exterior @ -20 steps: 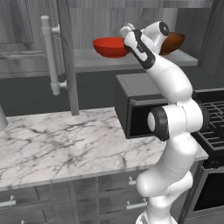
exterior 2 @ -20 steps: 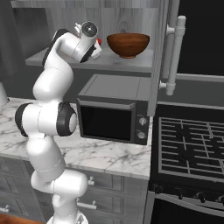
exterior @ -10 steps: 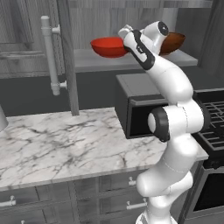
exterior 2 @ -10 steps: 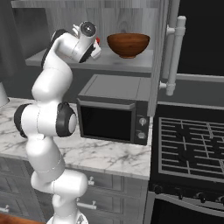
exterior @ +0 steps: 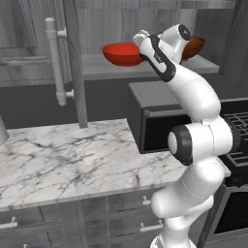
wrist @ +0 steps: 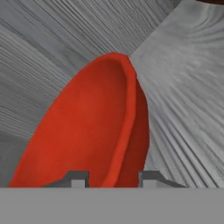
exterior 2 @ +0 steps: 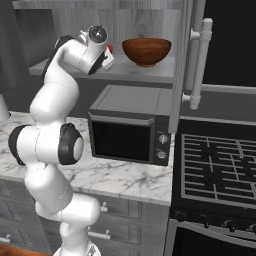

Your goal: Move the bowls from the cabinet to the plates on the dining table.

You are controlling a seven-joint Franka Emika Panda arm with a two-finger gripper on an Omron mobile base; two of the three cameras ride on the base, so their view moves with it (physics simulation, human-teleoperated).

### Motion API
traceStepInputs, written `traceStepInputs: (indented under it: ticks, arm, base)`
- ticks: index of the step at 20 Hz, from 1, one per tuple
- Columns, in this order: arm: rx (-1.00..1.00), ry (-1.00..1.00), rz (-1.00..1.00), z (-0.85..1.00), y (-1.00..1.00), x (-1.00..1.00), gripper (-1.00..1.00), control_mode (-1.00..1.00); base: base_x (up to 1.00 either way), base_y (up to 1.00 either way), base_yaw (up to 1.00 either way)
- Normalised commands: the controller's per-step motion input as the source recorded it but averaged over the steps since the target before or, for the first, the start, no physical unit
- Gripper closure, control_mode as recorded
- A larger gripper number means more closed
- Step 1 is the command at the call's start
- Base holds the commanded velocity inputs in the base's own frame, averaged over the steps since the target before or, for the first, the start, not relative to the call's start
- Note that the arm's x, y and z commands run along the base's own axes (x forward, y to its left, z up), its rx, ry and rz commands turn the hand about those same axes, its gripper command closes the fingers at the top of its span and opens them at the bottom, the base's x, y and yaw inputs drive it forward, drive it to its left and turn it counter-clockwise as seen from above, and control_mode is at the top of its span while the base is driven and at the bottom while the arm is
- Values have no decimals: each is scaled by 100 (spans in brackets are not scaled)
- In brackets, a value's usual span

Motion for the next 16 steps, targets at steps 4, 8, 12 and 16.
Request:
traceStepInputs:
  ticks: [4, 8, 12, 16]
  arm:
    - [6, 0, -3, 24, -9, -24, 100, -100]
    - [9, -3, -1, 45, -20, -38, 100, -100]
    - [11, -2, 0, 44, -28, -50, 100, -100]
    - [10, -3, 0, 26, -21, -62, 100, -100]
  base:
    - [0, 0, 0]
    - [0, 0, 0]
    - [0, 0, 0]
    - [0, 0, 0]
